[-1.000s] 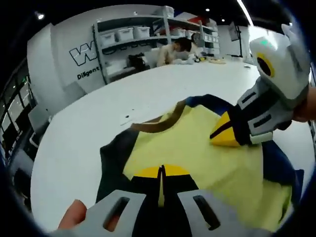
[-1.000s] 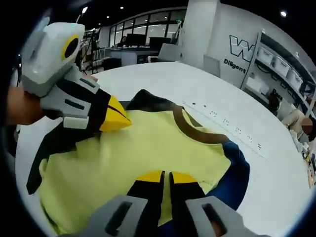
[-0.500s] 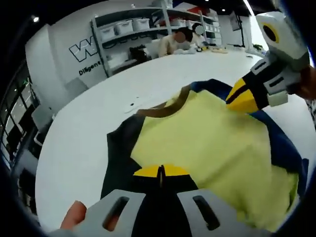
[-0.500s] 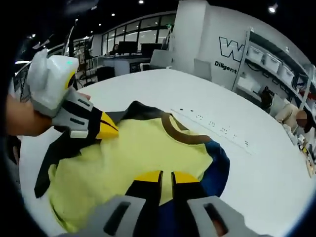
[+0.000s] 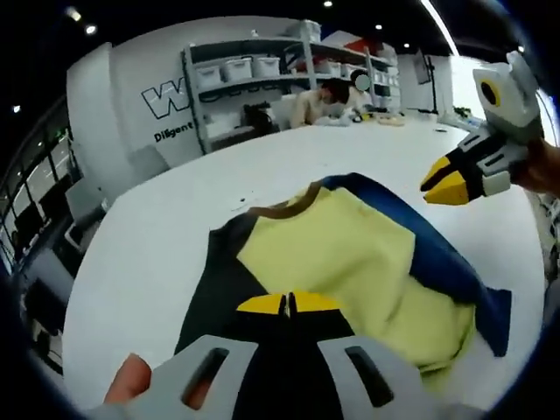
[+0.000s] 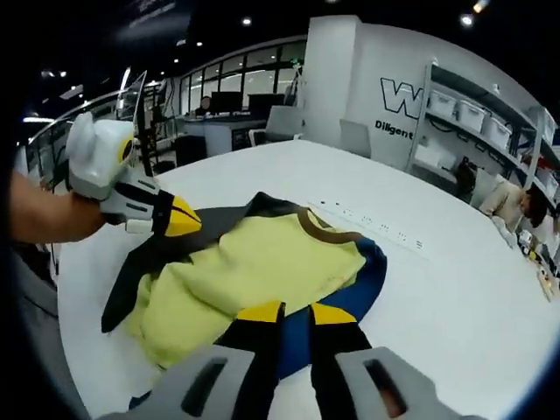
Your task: Fold the garment on the visible template until the final outline fits inside the template.
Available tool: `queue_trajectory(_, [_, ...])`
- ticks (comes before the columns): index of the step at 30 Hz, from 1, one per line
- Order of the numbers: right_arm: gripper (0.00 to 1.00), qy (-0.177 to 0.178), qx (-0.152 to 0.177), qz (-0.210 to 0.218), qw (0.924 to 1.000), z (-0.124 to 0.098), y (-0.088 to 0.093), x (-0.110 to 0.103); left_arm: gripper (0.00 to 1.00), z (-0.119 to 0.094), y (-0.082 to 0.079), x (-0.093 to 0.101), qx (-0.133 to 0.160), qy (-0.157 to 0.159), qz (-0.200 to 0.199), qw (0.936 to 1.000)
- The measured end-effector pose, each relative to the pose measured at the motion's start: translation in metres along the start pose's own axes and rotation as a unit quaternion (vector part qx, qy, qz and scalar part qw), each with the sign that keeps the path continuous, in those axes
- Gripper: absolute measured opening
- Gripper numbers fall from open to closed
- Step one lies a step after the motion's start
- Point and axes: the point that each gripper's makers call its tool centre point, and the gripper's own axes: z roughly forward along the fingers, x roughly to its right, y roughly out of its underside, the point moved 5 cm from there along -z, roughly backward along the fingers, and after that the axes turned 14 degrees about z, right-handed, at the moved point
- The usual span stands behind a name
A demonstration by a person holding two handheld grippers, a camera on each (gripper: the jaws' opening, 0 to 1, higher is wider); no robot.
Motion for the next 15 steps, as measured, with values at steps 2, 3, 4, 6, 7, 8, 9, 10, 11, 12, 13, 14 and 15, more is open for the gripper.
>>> queue_trajectory(2, [0.06,0.0,0.0,0.003,1.0,-0.007,0.006,-0.005,0.11,-0.01,0.004,0.002,0.0,-0.004,-0.01,0.9999])
queue_trajectory(3, [0.07,0.0,-0.001,0.004,1.0,-0.009,0.008,-0.006,0.14,-0.014,0.006,0.003,0.0,-0.005,-0.014,0.9999])
queue_trajectory(4, [0.07,-0.001,-0.001,0.005,1.0,-0.011,0.011,-0.008,0.19,-0.017,0.008,0.004,0.0,-0.005,-0.017,0.9998])
queue_trajectory(6, [0.07,-0.001,0.0,0.008,1.0,-0.017,0.014,-0.012,0.23,-0.024,0.01,0.007,0.004,-0.005,-0.023,0.9997])
queue_trajectory(7, [0.07,-0.001,0.001,0.008,1.0,-0.019,0.015,-0.013,0.24,-0.027,0.012,0.008,0.002,-0.004,-0.023,0.9997])
queue_trajectory(8, [0.07,-0.002,0.001,0.009,1.0,-0.022,0.016,-0.015,0.26,-0.03,0.014,0.009,-0.001,-0.007,-0.023,0.9997])
queue_trajectory(9, [0.07,-0.001,0.001,0.009,1.0,-0.024,0.017,-0.016,0.28,-0.032,0.014,0.009,-0.002,-0.007,-0.024,0.9997])
queue_trajectory(10, [0.07,-0.001,0.001,0.008,1.0,-0.026,0.017,-0.016,0.31,-0.035,0.015,0.009,-0.002,-0.008,-0.027,0.9996])
queue_trajectory(11, [0.07,0.0,0.001,0.007,1.0,-0.029,0.017,-0.018,0.35,-0.038,0.015,0.009,0.001,-0.009,-0.033,0.9994])
queue_trajectory(12, [0.07,0.0,0.001,0.008,1.0,-0.03,0.018,-0.018,0.39,-0.039,0.015,0.009,0.001,-0.009,-0.035,0.9993])
queue_trajectory(13, [0.07,-0.001,0.003,0.007,1.0,-0.034,0.018,-0.02,0.44,-0.041,0.015,0.009,0.002,-0.012,-0.042,0.999])
queue_trajectory(14, [0.07,-0.001,0.004,0.006,1.0,-0.036,0.018,-0.021,0.48,-0.044,0.015,0.009,0.003,-0.018,-0.044,0.9989])
queue_trajectory(15, [0.08,-0.001,0.005,0.008,1.0,-0.039,0.018,-0.022,0.48,-0.047,0.015,0.01,0.003,-0.021,-0.046,0.9987])
